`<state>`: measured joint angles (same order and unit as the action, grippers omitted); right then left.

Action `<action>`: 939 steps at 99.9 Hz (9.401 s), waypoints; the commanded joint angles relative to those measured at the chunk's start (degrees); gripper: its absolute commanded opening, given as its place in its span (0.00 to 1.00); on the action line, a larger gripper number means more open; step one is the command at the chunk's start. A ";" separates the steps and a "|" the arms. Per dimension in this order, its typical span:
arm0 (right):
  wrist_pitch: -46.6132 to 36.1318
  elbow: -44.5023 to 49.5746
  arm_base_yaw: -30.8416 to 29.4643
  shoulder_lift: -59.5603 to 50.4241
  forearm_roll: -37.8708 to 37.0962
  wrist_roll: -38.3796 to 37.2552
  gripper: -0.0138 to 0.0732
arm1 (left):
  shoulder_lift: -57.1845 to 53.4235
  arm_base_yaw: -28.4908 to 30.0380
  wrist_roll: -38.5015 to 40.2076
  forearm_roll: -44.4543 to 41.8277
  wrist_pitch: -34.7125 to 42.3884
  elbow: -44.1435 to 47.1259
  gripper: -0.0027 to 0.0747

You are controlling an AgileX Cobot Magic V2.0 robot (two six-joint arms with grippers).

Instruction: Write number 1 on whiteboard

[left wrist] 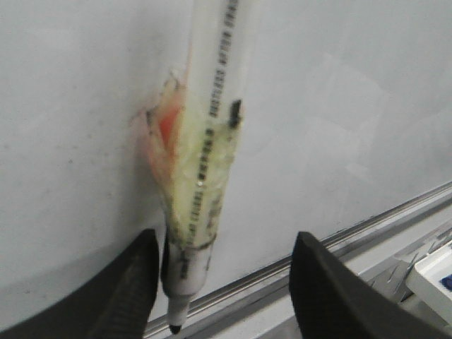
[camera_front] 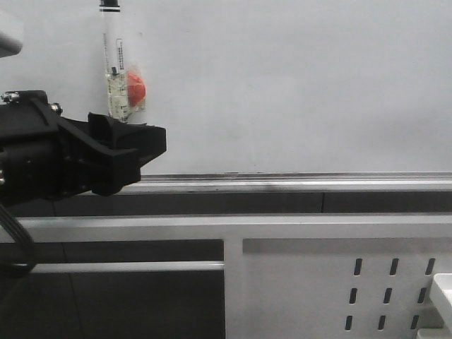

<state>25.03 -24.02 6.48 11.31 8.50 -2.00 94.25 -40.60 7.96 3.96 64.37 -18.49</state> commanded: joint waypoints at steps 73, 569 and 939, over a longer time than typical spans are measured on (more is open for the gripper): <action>6.92 -3.96 18.25 8.49 0.20 11.04 0.08 | -2.14 -0.12 -0.24 -12.58 9.62 2.84 0.01; -30.72 -11.13 31.03 40.44 6.63 23.41 0.07 | -61.58 13.48 7.29 -27.09 -48.64 1.79 0.01; 5.74 -37.57 44.14 56.08 -0.46 23.64 0.07 | -31.09 4.80 7.39 -53.17 -31.72 -6.69 0.01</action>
<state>33.91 -59.55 50.60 69.06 7.88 21.26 63.78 -35.53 14.03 -52.01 29.06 -23.31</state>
